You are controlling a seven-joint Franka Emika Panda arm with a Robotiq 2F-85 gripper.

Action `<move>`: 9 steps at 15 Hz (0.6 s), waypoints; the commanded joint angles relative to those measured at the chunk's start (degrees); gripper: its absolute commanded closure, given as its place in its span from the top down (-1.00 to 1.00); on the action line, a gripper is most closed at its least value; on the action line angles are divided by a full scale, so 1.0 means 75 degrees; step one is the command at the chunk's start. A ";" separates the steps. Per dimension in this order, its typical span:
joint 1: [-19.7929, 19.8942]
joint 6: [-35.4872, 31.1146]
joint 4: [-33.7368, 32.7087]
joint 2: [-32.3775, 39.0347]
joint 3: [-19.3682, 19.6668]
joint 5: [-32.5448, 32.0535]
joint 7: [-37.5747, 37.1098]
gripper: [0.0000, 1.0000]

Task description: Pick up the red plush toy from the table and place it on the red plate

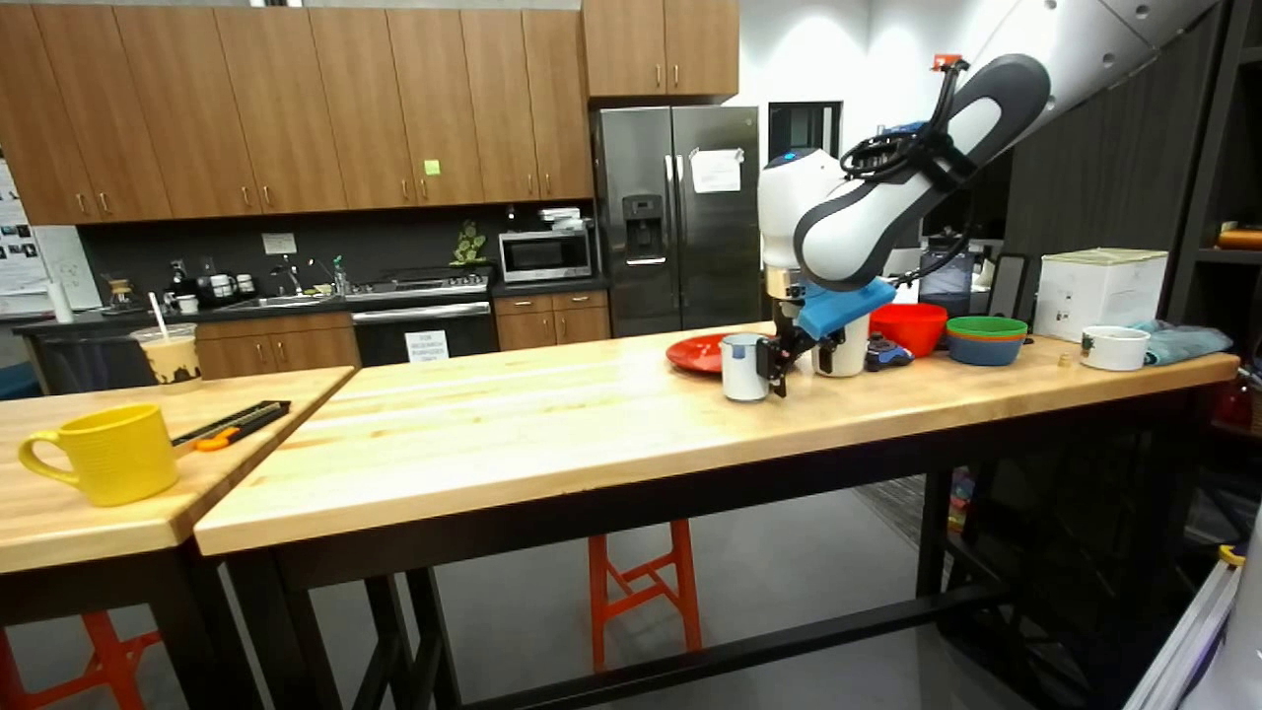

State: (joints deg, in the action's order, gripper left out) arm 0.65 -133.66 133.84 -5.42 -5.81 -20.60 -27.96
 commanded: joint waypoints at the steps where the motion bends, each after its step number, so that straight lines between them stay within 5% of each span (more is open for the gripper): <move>1: 0.0010 -0.0148 -0.0342 0.0266 0.0117 -0.0207 -0.0464 1.00; 9: -0.0057 -0.0307 -0.0521 0.0509 0.0212 -0.0304 -0.0913 1.00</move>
State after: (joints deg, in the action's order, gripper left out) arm 0.61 -135.22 130.84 -2.64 -4.92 -21.19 -32.71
